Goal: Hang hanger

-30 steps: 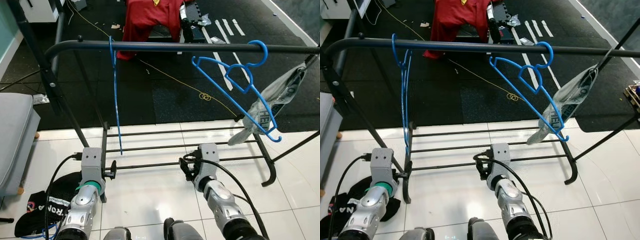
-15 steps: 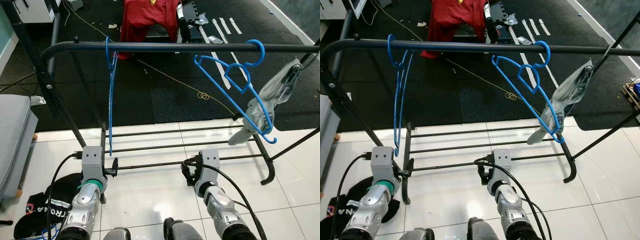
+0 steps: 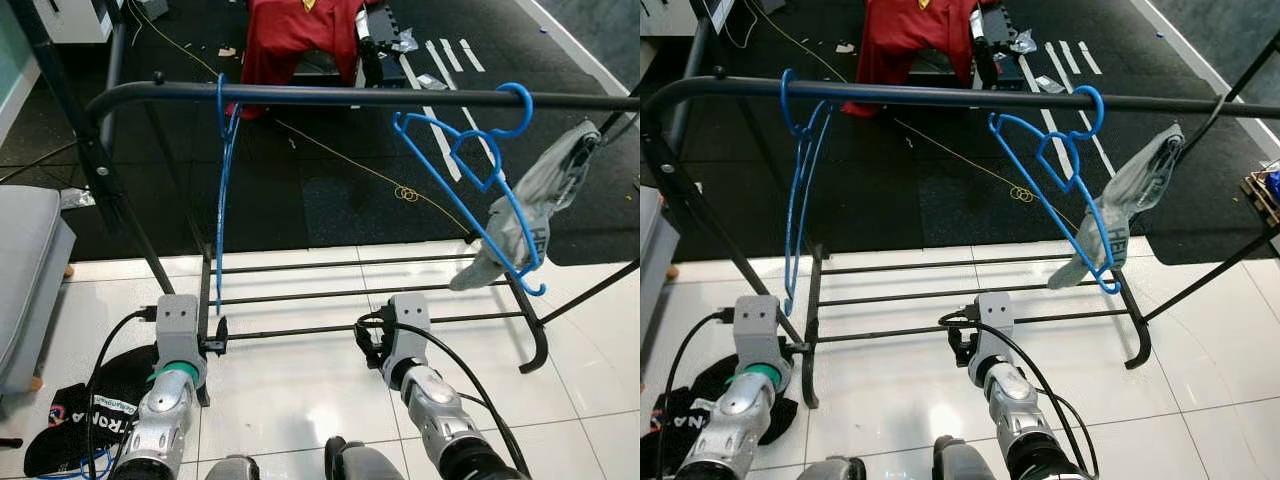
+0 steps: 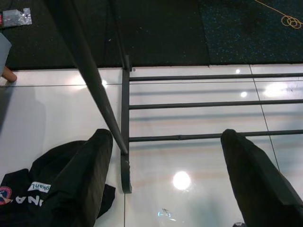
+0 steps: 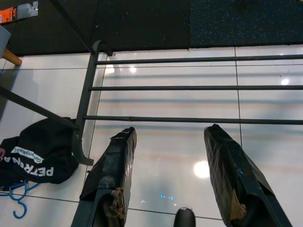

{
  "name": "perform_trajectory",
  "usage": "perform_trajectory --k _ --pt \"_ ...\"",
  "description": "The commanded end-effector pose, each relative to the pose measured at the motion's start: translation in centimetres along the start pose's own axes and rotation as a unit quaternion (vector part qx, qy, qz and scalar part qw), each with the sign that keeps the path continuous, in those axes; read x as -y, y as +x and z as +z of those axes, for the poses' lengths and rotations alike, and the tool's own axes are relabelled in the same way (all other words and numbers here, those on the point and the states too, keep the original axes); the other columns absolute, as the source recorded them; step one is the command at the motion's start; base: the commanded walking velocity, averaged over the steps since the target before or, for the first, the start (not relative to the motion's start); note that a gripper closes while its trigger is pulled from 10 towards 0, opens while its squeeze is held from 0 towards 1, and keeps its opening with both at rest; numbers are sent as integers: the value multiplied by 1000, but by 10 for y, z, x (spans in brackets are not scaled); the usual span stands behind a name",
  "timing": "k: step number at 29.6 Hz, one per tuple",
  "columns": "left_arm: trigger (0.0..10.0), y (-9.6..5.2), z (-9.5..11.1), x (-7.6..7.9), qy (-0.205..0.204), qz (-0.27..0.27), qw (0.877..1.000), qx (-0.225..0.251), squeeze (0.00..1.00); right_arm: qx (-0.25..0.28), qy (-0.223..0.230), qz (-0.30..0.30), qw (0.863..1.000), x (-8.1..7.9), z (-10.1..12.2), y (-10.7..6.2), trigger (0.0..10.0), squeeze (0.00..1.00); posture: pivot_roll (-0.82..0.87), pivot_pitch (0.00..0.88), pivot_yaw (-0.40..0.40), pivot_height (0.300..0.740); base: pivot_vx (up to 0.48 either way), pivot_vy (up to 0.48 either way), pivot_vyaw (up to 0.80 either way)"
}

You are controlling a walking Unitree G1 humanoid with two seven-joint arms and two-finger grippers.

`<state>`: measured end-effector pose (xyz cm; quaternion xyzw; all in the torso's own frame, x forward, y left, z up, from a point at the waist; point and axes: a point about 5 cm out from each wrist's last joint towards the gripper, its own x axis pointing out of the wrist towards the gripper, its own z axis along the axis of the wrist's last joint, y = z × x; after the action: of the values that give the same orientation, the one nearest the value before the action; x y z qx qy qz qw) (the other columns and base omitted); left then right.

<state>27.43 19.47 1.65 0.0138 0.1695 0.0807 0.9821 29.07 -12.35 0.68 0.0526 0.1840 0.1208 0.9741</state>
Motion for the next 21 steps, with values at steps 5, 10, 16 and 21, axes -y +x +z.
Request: perform_trajectory --k 5,10,16,21 --pt "10000 -3 -6 -3 -2 3 1000 -10 0 -19 8 -7 1000 0 -9 -2 10000 0 57 115 -25 740 0 0 0" --pt "10000 -2 -5 -2 1 1 1000 -10 0 -19 8 -10 1000 3 -9 -3 10000 0 51 114 -23 740 0 0 0" --pt "10000 -2 -6 -3 -3 6 1000 -15 0 -18 6 -15 1000 8 -8 -3 10000 0 35 123 -24 740 0 0 0" --pt "10000 -3 -9 -1 -3 6 1000 -18 0 -20 3 -15 1000 9 -10 -5 10000 0 30 127 -28 740 0 0 0"
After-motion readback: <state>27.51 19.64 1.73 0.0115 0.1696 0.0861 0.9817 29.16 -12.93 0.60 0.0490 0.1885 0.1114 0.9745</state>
